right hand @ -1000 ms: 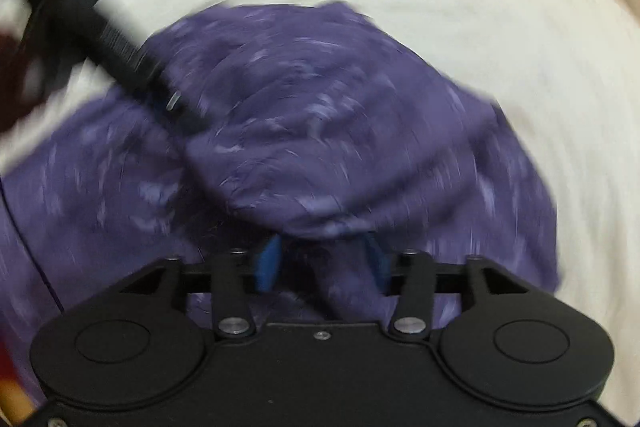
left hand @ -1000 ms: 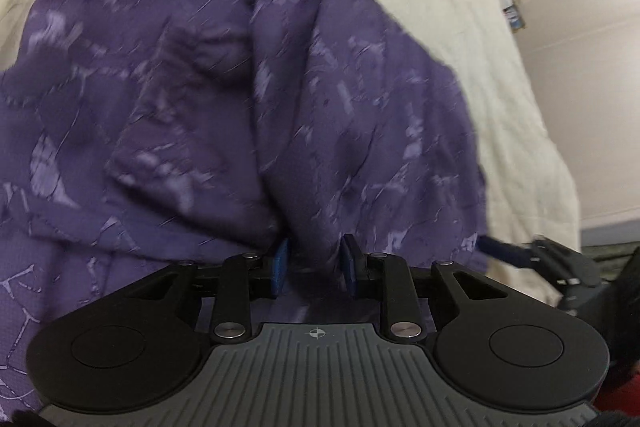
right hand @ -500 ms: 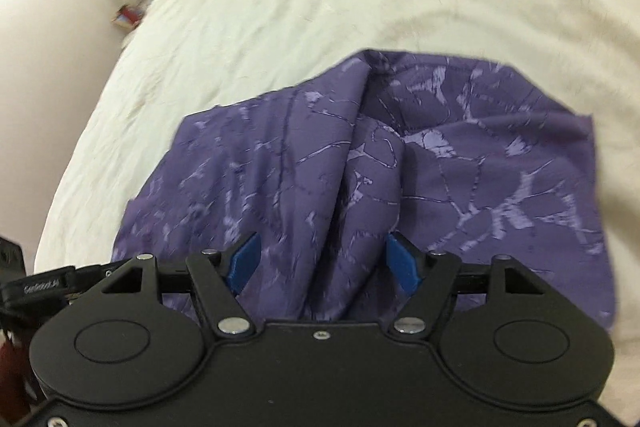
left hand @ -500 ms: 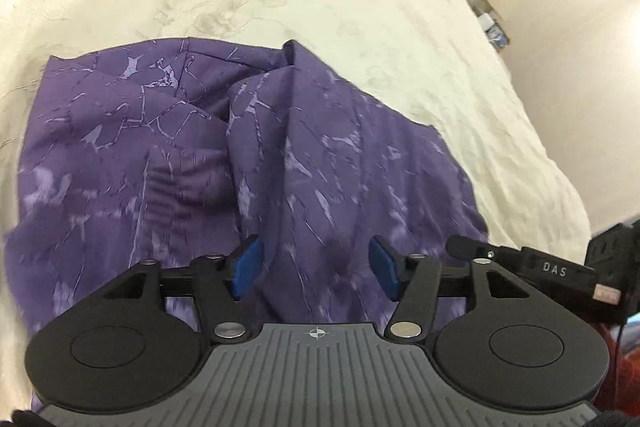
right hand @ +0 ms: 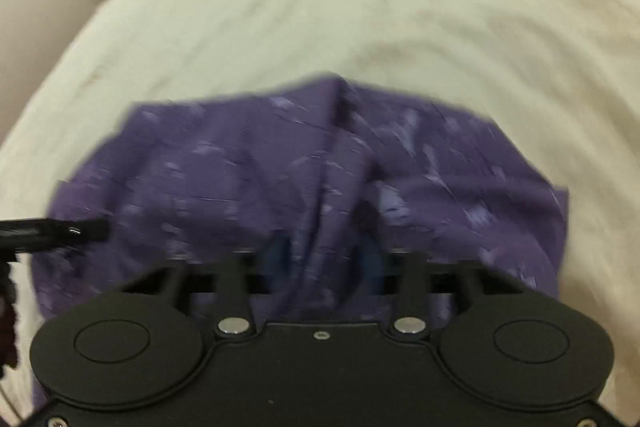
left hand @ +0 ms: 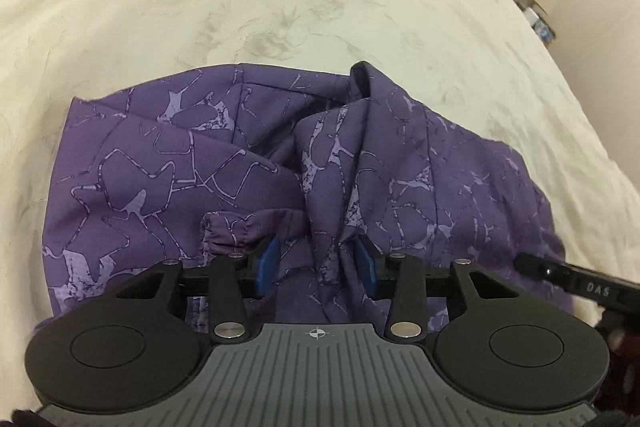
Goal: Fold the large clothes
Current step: 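Open both grippers and release the folded hood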
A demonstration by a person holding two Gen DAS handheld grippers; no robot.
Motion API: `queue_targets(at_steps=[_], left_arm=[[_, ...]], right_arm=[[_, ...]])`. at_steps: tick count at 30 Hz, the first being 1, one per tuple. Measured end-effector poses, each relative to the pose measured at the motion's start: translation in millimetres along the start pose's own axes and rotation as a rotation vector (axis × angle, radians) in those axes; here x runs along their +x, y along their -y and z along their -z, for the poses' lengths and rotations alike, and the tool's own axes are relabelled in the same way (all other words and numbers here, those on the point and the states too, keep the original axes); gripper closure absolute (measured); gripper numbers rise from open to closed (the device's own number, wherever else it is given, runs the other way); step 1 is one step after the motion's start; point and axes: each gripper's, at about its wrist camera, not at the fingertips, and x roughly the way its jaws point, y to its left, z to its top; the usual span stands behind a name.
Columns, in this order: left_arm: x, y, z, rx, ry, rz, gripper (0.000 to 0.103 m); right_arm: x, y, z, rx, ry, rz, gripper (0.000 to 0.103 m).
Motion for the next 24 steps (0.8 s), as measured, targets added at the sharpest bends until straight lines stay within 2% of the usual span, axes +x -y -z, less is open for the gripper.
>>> queue_targets(at_steps=[2,3,4,7,8,12,16,19,21,24], left_arm=[[-7,3,3,0.012,0.014,-0.004,0.062],[-12,5,5,0.01,0.022,-0.005,0.058],[-19,5,8,0.007,0.029,-0.005,0.052],[-35,6,16,0.016,0.056,-0.008,0.02],[-44,7,21,0.022,0.067,-0.015,0.017],[-67,9,42,0.036,0.077,-0.058,0.012],[-79,3,67,0.007,0.05,-0.07,0.012],[-91,-6,90,0.003,0.026,-0.094,0.012],[-102,-14,102,0.003,0.018,-0.107,0.012],[-117,-27,118,-0.006,0.018,-0.119,0.012]], right_arm=[[-3,2,1,0.008,0.022,-0.007,0.045],[-6,1,2,0.009,0.031,0.0,0.039],[-13,2,7,0.01,0.042,0.005,0.032],[-33,-6,11,0.024,0.073,-0.01,0.023],[-39,-8,14,0.025,0.082,-0.008,0.021],[-54,-21,24,0.03,0.106,-0.023,0.005],[-45,-44,37,-0.047,0.047,0.061,0.005],[-25,-43,51,-0.077,-0.062,0.2,0.005],[-24,-38,58,-0.061,-0.057,0.227,0.005],[-44,-35,64,-0.002,0.001,0.212,0.005]])
